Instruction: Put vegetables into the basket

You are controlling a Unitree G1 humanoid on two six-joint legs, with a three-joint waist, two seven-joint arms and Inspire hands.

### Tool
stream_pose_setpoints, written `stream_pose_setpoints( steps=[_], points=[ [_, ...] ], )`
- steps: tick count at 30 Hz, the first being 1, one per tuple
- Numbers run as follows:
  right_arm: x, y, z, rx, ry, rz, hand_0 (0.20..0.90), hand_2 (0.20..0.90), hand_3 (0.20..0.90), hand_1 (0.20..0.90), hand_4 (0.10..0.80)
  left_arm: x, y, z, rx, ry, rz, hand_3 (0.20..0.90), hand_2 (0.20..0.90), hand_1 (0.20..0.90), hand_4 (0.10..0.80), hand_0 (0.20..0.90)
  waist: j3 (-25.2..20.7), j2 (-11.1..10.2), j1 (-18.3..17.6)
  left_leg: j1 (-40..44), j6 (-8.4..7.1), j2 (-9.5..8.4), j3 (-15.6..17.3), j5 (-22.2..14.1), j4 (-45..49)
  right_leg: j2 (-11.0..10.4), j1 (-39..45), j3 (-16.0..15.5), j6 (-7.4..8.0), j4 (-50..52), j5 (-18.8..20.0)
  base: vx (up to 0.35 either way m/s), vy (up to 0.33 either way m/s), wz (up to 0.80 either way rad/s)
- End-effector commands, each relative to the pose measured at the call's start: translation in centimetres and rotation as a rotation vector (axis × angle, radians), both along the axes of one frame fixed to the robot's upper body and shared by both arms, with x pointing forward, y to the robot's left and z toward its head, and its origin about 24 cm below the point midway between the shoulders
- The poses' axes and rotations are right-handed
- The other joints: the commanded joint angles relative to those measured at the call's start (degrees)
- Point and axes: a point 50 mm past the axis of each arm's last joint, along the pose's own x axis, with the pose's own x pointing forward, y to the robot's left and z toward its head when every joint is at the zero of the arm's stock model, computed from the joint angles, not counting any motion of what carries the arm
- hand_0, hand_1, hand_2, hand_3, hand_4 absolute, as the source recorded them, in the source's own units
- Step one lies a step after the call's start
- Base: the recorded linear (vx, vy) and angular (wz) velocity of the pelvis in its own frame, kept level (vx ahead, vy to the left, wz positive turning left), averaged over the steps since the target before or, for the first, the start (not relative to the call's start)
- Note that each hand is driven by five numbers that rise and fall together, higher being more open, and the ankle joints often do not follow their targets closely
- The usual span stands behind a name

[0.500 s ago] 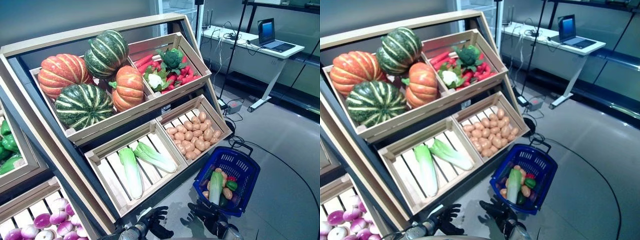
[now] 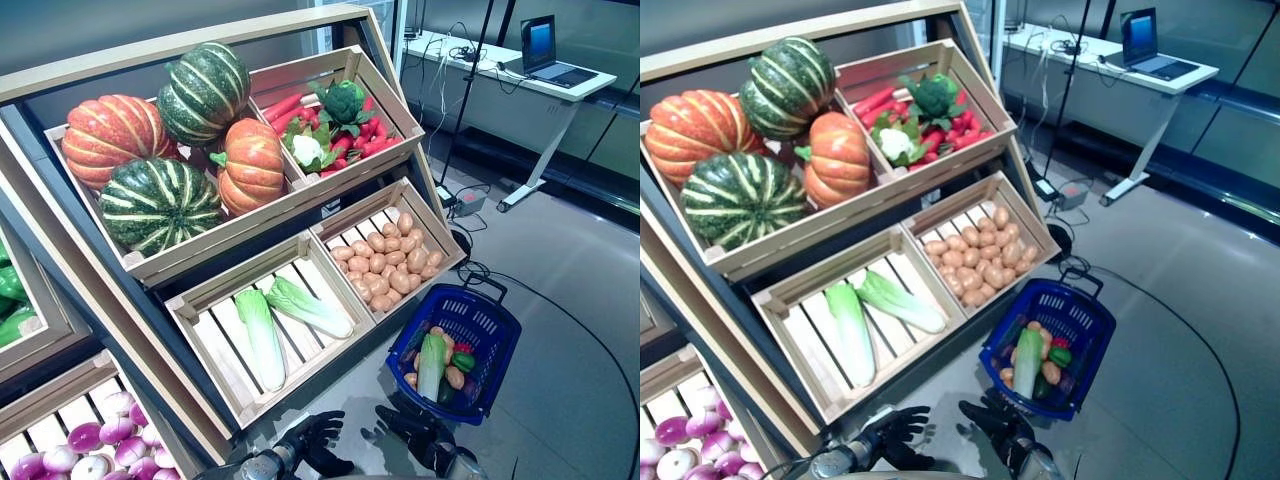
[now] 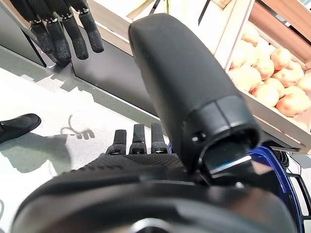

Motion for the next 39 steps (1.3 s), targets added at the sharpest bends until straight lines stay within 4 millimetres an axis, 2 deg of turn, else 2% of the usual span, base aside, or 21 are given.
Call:
stream_pose_setpoints(
  steps=[1, 2, 4, 6, 8, 9, 10, 12, 13, 15, 18, 22, 25, 27, 31, 34, 36, 39],
  points=[
    [4.6, 2.0, 1.7, 0.046, -0.117, 0.021, 0.9, 0.9, 0.9, 0.9, 0.8, 4.7, -1.7, 2.2, -0.084, -0.187, -0.027, 0.9, 0.9, 0.9, 0.8, 0.9, 1.9, -0.7, 0.1, -0.2, 1.32, -0.3, -0.7, -2.6, 0.1, 0.3, -0.7, 3.9, -3.03, 0.2, 1.1, 0.043, 0.004, -0.01],
    [4.6, 2.1, 1.7, 0.043, -0.116, 0.022, 0.9, 0.9, 0.9, 0.9, 0.8, 5.2, -2.0, 2.8, -0.213, -0.183, 0.02, 0.9, 0.9, 0.9, 0.8, 0.9, 2.0, -0.7, 0.2, -0.1, 1.26, -0.33, -0.7, -2.6, 0.1, 0.3, -0.7, 3.9, -3.05, 0.1, 1.1, 0.0, 0.0, 0.0],
    [4.7, 1.9, 1.8, 0.039, -0.12, 0.019, 0.9, 0.9, 0.9, 0.9, 0.8, 6.4, -2.1, 4.3, -0.317, -0.269, 0.051, 0.9, 0.9, 0.9, 0.8, 0.9, 2.2, -0.6, 0.2, -0.2, 1.15, -0.24, -0.5, -2.7, 0.1, 0.3, -0.7, 3.8, -3.03, 0.1, 1.2, 0.0, 0.0, 0.0],
    [4.9, 1.9, 2.0, 0.033, -0.128, 0.021, 0.9, 0.9, 0.9, 0.9, 0.8, 7.6, -2.1, 5.7, -0.368, -0.344, 0.067, 0.9, 0.9, 0.9, 0.8, 0.9, 2.4, -0.6, 0.3, -0.2, 1.08, -0.22, -0.4, -2.6, 0.1, 0.3, -0.7, 3.9, -3.04, 0.1, 1.2, 0.0, 0.0, 0.0],
    [5.3, 1.6, 2.4, 0.025, -0.148, 0.012, 0.9, 0.9, 0.9, 0.9, 0.8, 9.6, -1.7, 8.4, -0.429, -0.497, 0.073, 0.9, 0.9, 0.9, 0.8, 0.9, 2.7, -0.6, 0.7, 0.0, 1.09, -0.19, -0.4, -2.7, 0.1, 0.2, -0.5, 3.7, -3.09, 0.1, 1.2, 0.0, 0.0, 0.0],
    [5.6, 1.4, 2.6, 0.032, -0.156, -0.004, 0.9, 0.9, 0.9, 0.9, 0.8, 10.6, -1.4, 9.9, -0.444, -0.589, 0.08, 0.9, 0.9, 0.9, 0.8, 0.9, 2.7, -0.7, 0.9, 0.0, 1.08, -0.19, -0.4, -2.8, 0.1, 0.1, -0.4, 3.5, -3.07, 0.1, 1.3, 0.0, 0.0, 0.0],
    [5.6, 1.4, 2.6, 0.036, -0.158, -0.006, 0.9, 0.9, 0.9, 0.9, 0.8, 10.7, -1.3, 10.2, -0.445, -0.605, 0.084, 0.9, 0.9, 0.9, 0.8, 0.9, 2.8, -0.7, 0.9, 0.1, 1.09, -0.2, -0.4, -2.8, 0.1, 0.1, -0.4, 3.4, -3.07, 0.1, 1.3, 0.04, -0.021, 0.0],
    [5.9, 1.2, 3.2, 0.047, -0.21, -0.021, 0.9, 0.9, 0.9, 0.9, 0.8, 12.0, 0.2, 13.0, -0.398, -0.794, 0.145, 0.9, 0.9, 0.9, 0.8, 0.9, 2.5, -0.9, 1.3, 0.5, 1.18, -0.31, -0.5, -3.1, 0.1, 0.0, 0.2, 3.2, -3.06, 0.1, 1.1, 0.066, -0.033, 0.0],
    [6.0, 1.3, 3.4, 0.042, -0.223, -0.017, 0.9, 0.9, 0.9, 0.9, 0.8, 12.2, 0.5, 13.5, -0.389, -0.814, 0.154, 0.9, 0.9, 0.9, 0.8, 0.9, 2.5, -1.0, 1.4, 0.6, 1.18, -0.32, -0.5, -3.1, 0.1, 0.0, 0.2, 3.2, -3.07, 0.1, 1.1, 0.054, -0.032, 0.0],
    [6.5, 1.0, 4.4, 0.004, -0.305, -0.007, 0.9, 0.9, 0.9, 0.9, 0.8, 12.7, 2.4, 14.9, -0.361, -0.9, 0.261, 0.9, 0.9, 0.9, 0.8, 0.9, 2.3, -1.2, 1.7, 0.6, 1.13, -0.33, -0.6, -3.0, 0.1, -0.1, 0.4, 2.9, -3.1, 0.1, 1.0, 0.05, -0.026, 0.0],
    [6.9, 0.7, 5.2, 0.006, -0.347, -0.04, 0.9, 0.9, 0.9, 0.9, 0.8, 13.2, 4.2, 15.6, -0.264, -0.964, 0.407, 0.9, 0.9, 0.9, 0.8, 0.9, 2.3, -1.5, 1.8, 0.7, 1.09, -0.43, -0.6, -3.0, 0.1, -0.2, 0.7, 2.5, -3.14, 0.1, 0.9, 0.042, -0.015, 0.01],
    [7.6, -0.2, 6.0, -0.012, -0.39, -0.118, 0.9, 0.9, 0.9, 0.9, 0.8, 13.9, 6.4, 16.7, -0.005, -1.102, 0.642, 0.9, 0.9, 0.9, 0.8, 0.9, 2.5, -2.1, 1.9, 1.2, 1.02, -0.5, -0.8, -2.9, 0.1, -0.1, 1.2, 2.3, -3.5, 0.1, 0.7, 0.067, -0.013, 0.02],
    [7.9, -0.4, 6.4, -0.013, -0.408, -0.14, 0.9, 0.9, 0.9, 0.9, 0.8, 14.2, 6.8, 17.0, 0.097, -1.128, 0.701, 0.9, 0.9, 0.9, 0.8, 0.9, 2.9, -2.5, 1.8, 1.3, 0.92, -0.33, -0.8, -2.9, 1.4, 0.0, 1.4, 2.4, -3.8, 1.1, 0.1, 0.045, -0.004, 0.02],
    [8.9, -0.6, 7.6, -0.015, -0.459, -0.151, 0.9, 0.9, 0.9, 0.9, 0.8, 15.2, 7.2, 18.0, 0.225, -1.186, 0.78, 0.9, 0.9, 0.9, 0.8, 0.9, 5.0, -3.3, 1.7, -3.0, 0.41, 0.37, -1.6, -4.5, 9.4, -0.4, -1.8, 3.1, -4.67, 7.2, -1.8, -0.065, -0.023, -0.01],
    [10.2, -1.3, 8.6, -0.02, -0.515, -0.143, 0.9, 0.9, 0.9, 0.9, 0.8, 16.9, 6.6, 19.6, 0.343, -1.279, 0.838, 0.9, 0.9, 0.9, 0.8, 0.9, 9.0, -3.8, 1.1, -9.3, 0.07, 2.02, -1.7, -7.2, 19.2, -1.1, -8.2, 5.0, -5.43, 17.5, -5.7, -0.127, 0.004, 0.05],
    [10.8, -1.4, 9.1, -0.022, -0.53, -0.147, 0.9, 0.9, 0.9, 0.9, 0.8, 17.6, 6.4, 20.0, 0.371, -1.283, 0.86, 0.9, 0.9, 0.9, 0.8, 0.9, 10.4, -4.1, 0.7, -13.0, 0.16, 2.61, -1.8, -8.8, 24.4, -1.7, -11.8, 5.8, -5.66, 22.6, -7.4, -0.143, 0.042, -0.02],
    [12.1, -1.4, 10.0, -0.022, -0.564, -0.148, 0.9, 0.9, 0.9, 0.9, 0.8, 18.8, 6.2, 20.8, 0.385, -1.291, 0.94, 0.9, 0.9, 0.9, 0.8, 0.9, 12.6, -4.4, 0.3, -19.5, 0.55, 2.9, -2.8, -11.3, 31.8, -2.5, -18.1, 6.6, -6.34, 31.2, -10.2, -0.266, 0.056, -0.08],
    [13.5, -0.9, 10.9, -0.01, -0.593, -0.142, 0.9, 0.9, 0.9, 0.9, 0.8, 20.2, 6.5, 21.7, 0.358, -1.263, 1.026, 0.9, 0.9, 0.9, 0.8, 0.9, 14.6, -4.3, -0.2, -25.3, 0.86, 3.09, -3.3, -13.5, 37.9, -3.6, -24.2, 7.4, -6.67, 39.0, -12.5, -0.223, 0.038, -0.02]
  ],
)
